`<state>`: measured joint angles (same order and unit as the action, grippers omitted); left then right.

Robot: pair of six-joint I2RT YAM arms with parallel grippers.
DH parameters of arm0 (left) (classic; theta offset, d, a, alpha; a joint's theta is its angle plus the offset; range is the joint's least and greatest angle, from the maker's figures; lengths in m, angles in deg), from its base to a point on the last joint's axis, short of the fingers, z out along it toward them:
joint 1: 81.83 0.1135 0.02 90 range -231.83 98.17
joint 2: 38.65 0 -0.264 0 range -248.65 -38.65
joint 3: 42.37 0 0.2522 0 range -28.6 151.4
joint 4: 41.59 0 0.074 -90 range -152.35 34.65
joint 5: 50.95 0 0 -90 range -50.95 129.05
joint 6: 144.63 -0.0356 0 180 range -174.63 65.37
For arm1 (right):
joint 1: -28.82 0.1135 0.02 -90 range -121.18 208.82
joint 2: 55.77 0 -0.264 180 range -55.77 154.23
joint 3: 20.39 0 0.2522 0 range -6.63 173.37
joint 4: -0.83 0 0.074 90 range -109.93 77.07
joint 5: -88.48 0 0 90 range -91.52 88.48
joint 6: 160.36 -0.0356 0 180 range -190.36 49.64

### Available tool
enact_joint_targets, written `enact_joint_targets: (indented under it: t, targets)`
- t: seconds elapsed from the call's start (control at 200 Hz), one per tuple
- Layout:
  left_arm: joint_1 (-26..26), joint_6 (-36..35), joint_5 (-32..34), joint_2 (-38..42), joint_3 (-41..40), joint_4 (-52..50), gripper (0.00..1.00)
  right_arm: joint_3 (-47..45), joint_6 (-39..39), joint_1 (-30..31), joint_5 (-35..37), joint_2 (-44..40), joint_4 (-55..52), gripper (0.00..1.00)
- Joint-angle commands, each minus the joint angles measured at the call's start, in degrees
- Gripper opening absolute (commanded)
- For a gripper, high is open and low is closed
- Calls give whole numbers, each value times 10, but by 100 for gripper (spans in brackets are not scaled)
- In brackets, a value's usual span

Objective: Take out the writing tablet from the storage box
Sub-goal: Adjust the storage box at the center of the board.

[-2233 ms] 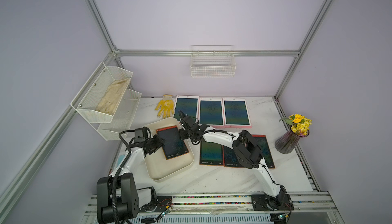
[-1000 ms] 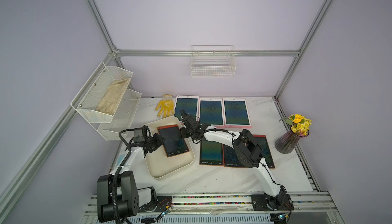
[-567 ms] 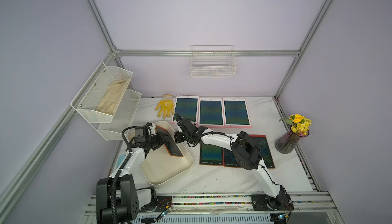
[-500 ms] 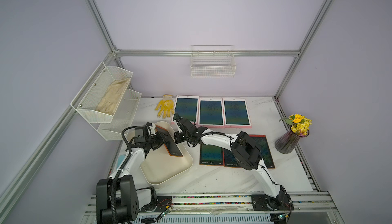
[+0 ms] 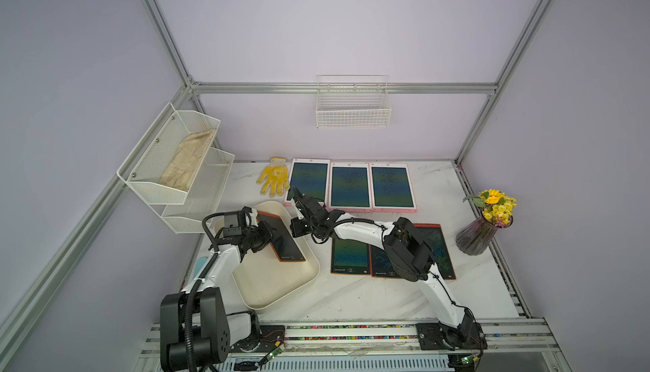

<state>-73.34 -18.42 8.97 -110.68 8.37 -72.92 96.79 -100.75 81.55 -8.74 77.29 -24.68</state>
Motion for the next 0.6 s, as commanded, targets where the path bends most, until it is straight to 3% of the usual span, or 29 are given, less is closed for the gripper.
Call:
enact_joint_targets:
  t: [0.0, 0.275, 0.595]
  targets:
    - [-2, -20, 14, -15, 46, -41, 13, 1, -40, 5, -31, -30, 66, 0]
    - [-1, -65, 52, -21, 94, -118, 5, -35, -75, -7, 6, -53, 87, 0]
    - [9, -73, 33, 5, 136, -168, 4, -22, -107, -17, 18, -49, 122, 0]
